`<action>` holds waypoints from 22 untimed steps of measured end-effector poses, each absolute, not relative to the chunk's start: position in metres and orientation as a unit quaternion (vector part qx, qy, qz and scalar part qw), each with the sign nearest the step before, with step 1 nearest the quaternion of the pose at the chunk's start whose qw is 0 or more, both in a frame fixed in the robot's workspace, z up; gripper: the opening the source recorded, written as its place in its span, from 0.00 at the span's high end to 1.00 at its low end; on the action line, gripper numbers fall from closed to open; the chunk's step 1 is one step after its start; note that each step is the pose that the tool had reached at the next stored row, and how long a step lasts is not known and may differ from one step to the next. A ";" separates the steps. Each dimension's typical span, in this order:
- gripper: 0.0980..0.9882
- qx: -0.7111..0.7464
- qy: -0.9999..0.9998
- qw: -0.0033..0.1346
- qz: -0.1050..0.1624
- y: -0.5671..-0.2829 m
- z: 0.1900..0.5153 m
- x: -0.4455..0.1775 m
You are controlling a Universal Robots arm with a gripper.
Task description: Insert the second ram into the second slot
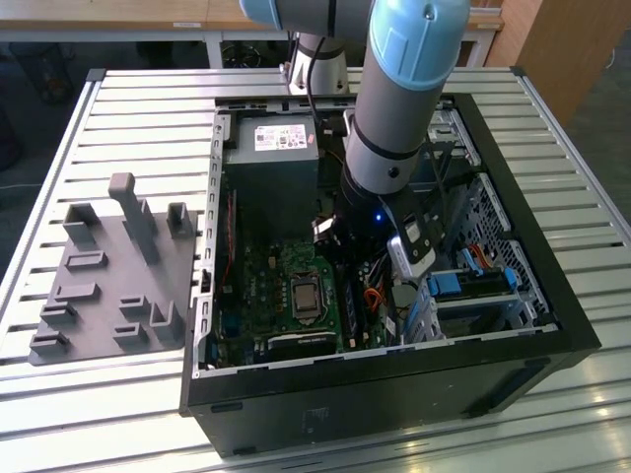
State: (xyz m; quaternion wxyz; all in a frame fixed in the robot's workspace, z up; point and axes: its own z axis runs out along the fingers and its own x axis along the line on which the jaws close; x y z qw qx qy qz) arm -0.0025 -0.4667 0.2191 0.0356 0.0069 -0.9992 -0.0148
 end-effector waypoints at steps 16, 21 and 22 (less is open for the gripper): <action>0.96 0.007 -0.999 0.036 -0.015 -0.466 0.218 -0.004; 0.96 0.007 -0.999 0.036 -0.015 -0.466 0.217 -0.004; 0.96 0.007 -0.999 0.036 -0.015 -0.466 0.217 -0.004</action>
